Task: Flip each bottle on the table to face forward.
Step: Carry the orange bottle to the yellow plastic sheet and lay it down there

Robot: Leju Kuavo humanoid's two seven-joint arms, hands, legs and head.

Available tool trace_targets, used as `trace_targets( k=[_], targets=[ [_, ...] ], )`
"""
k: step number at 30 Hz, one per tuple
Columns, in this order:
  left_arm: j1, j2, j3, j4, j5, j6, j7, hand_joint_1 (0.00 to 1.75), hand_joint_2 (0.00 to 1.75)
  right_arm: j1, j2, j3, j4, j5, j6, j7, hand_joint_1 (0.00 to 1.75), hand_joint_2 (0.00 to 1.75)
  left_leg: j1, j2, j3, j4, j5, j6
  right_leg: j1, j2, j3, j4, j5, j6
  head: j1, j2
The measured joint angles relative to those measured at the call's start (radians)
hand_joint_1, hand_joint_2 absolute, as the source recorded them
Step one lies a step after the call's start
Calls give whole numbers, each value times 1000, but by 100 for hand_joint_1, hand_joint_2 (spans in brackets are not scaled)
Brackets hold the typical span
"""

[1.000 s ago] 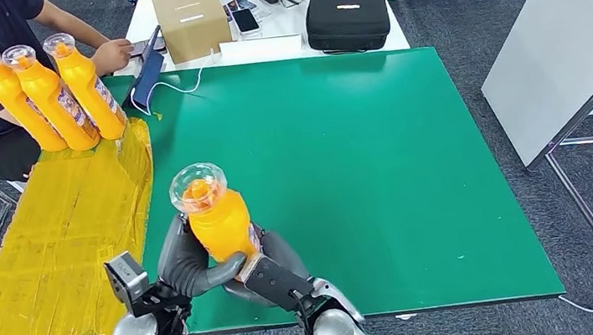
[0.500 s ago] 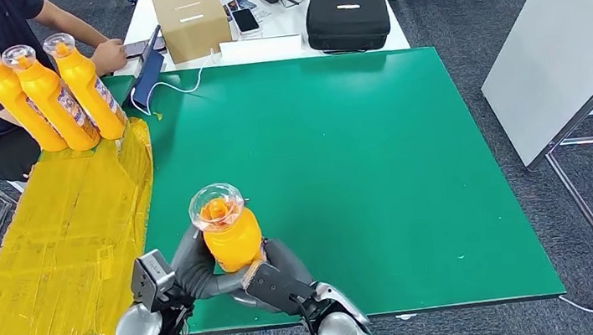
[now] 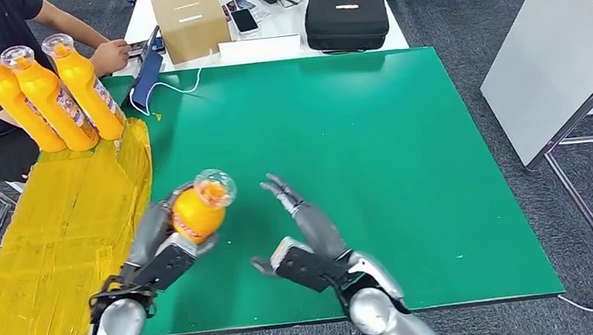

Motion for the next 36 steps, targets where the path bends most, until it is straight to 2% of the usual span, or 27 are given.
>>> trace_targets(
  k=[6, 11, 16, 23, 26, 30, 33, 36],
  targets=[
    [10, 11, 75, 1, -103, 72, 3, 175, 175, 23, -54, -46, -85, 4, 1, 2, 0, 0, 0, 0, -1, 0, 0, 0, 0, 0, -1, 0, 0, 0, 0, 0],
    [2, 20, 82, 19, -406, 251, 99, 175, 175, 53, -89, -78, -132, 7, 2, -6, 0, 0, 0, 0, -1, 0, 0, 0, 0, 0, -1, 0, 0, 0, 0, 0],
    [-40, 44, 83, 111, -648, 328, 194, 175, 175, 62, -111, -98, -158, -6, 19, -24, 0, 0, 0, 0, -1, 0, 0, 0, 0, 0, -1, 0, 0, 0, 0, 0],
    [-75, 64, 82, 205, -691, 349, 210, 175, 175, 62, -123, -105, -168, -12, 22, -28, 0, 0, 0, 1, -1, 0, 0, 0, 0, 0, -1, 1, 0, -1, 0, 0],
    [-93, 74, 76, 248, -783, 350, 247, 175, 175, 56, -127, -105, -170, -25, 28, -32, 0, 0, 0, 1, -1, 0, 0, 0, 0, 0, -2, 1, 0, -1, 0, 0],
    [-135, 93, 37, 375, -891, 391, 294, 175, 175, 33, -132, -105, -169, -43, 41, -36, 0, 0, 0, 1, -1, 0, 0, 0, 0, 0, -2, 1, 0, -1, 0, 0],
    [-154, 98, -10, 471, -897, 396, 270, 175, 175, 21, -135, -104, -167, -49, 46, -37, 0, 0, 0, 1, -1, 0, 1, 0, 0, 0, -2, 1, 1, -1, 0, 0],
    [-175, 103, -46, 549, -868, 374, 199, 175, 175, 10, -141, -104, -162, -58, 54, -39, 0, 0, 0, 0, -1, 0, 1, 0, 0, 0, -1, 1, 0, -1, 0, 0]
  ],
)
